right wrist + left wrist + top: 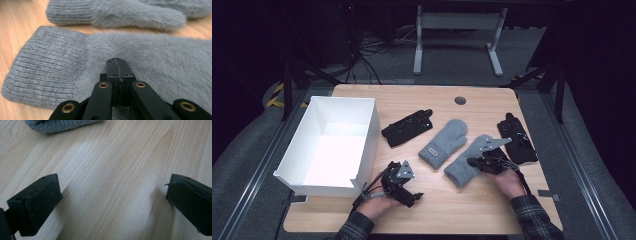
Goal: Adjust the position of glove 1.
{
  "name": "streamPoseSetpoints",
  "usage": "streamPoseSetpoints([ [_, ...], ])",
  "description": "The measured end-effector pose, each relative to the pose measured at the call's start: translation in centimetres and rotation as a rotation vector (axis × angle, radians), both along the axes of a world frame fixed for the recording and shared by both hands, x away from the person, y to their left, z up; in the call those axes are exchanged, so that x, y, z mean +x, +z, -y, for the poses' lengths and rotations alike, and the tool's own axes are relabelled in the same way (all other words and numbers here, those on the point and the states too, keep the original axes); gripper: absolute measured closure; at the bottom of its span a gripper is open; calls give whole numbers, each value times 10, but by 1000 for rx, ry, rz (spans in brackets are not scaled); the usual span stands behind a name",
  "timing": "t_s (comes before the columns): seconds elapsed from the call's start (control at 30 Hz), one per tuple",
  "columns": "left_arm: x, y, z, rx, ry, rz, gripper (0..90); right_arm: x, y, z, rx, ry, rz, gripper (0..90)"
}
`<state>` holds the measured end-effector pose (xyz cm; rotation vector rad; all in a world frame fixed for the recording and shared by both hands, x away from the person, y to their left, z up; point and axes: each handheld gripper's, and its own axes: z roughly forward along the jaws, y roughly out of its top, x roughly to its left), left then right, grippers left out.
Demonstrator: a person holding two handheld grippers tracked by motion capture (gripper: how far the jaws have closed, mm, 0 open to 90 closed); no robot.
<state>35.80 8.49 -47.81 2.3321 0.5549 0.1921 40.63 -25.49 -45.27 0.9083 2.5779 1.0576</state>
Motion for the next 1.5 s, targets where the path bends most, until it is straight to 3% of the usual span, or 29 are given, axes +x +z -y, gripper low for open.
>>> streamPoseSetpoints([
  [1.1, 0, 0, 0, 0, 0, 0, 1, -52, 1, -75, -31, 134, -14, 900],
  [1.3, 0, 0, 0, 0, 0, -1, 1, -52, 4, -73, -11, 132, -4, 898],
  [1.37, 0, 0, 0, 0, 1, -1, 1, -52, 7, -70, 8, 122, 9, 818],
  [1.5, 0, 0, 0, 1, 1, -1, 1, -52, 12, -59, 19, 100, 25, 796],
])
